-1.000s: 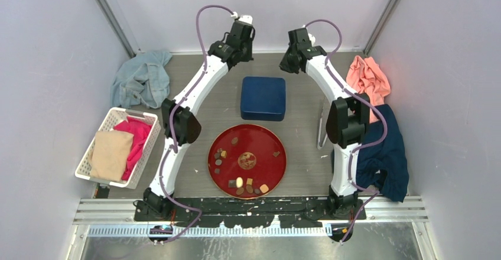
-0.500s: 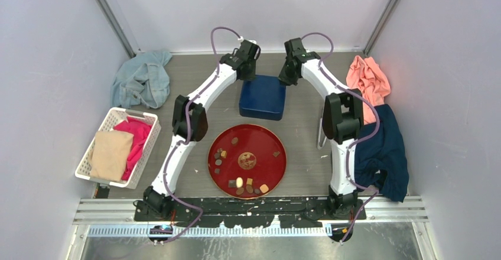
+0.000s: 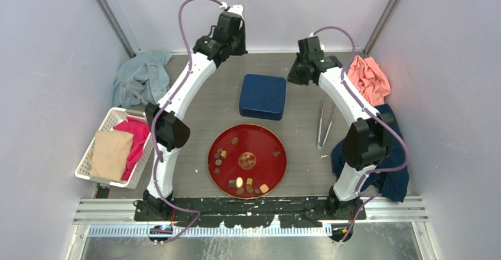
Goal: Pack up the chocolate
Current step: Close the box lid on the packing box, then reset both arms
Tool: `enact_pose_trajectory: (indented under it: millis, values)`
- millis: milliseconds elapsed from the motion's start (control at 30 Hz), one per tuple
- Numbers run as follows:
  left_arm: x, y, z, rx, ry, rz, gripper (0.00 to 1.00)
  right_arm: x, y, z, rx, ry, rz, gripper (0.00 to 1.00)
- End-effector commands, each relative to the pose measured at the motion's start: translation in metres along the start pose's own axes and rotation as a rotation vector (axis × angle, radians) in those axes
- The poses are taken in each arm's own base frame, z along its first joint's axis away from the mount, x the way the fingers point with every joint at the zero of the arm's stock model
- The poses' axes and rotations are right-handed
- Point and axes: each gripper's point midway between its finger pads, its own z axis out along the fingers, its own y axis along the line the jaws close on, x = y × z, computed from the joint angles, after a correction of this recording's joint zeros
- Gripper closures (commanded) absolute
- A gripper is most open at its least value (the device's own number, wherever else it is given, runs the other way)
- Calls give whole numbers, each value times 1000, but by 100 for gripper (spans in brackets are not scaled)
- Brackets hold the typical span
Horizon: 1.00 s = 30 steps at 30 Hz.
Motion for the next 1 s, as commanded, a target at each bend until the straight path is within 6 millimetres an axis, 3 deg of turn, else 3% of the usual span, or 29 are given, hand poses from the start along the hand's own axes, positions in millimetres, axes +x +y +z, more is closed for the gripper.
enact_pose_trajectory:
  millis: [0,100,167,233,267,333,433,500,567,600,700,767,833,900,967]
  values:
    - [63,12,42,-37,135,14,100,69,-13,40,43,175,-48,99]
    - [119,15,64,-42,282,-5,100,112,-18,57,51,282,-88,99]
    - [154,18,71,-53,378,-22,100,128,-23,61,71,323,-104,99]
    - [175,19,70,-50,447,-30,100,118,-19,52,71,297,-106,99]
    - [175,19,67,-48,458,-30,100,101,-17,44,84,237,-111,99]
    - [157,16,56,-36,424,-21,100,64,-5,22,71,115,-120,99]
    - [96,10,28,-10,293,1,100,9,16,-17,27,-61,-119,92]
    - [48,7,-2,3,184,7,100,-19,25,-42,8,-155,-117,79]
    - [17,8,-27,10,108,7,100,-39,29,-63,5,-229,-117,62]
    - [-2,8,-49,18,58,1,100,-47,29,-72,8,-262,-117,56]
    - [-26,21,-91,0,-25,-9,97,-69,20,-104,47,-372,-111,40]
    - [-19,37,-108,-43,-39,-3,92,-88,7,-139,86,-489,-80,31]
    - [-9,58,-123,-120,-46,14,73,-103,-5,-170,111,-591,-57,21]
    - [12,81,-139,-206,0,22,68,-112,-18,-195,137,-684,-45,11]
    - [36,94,-150,-242,53,15,68,-113,-32,-208,171,-745,-38,8]
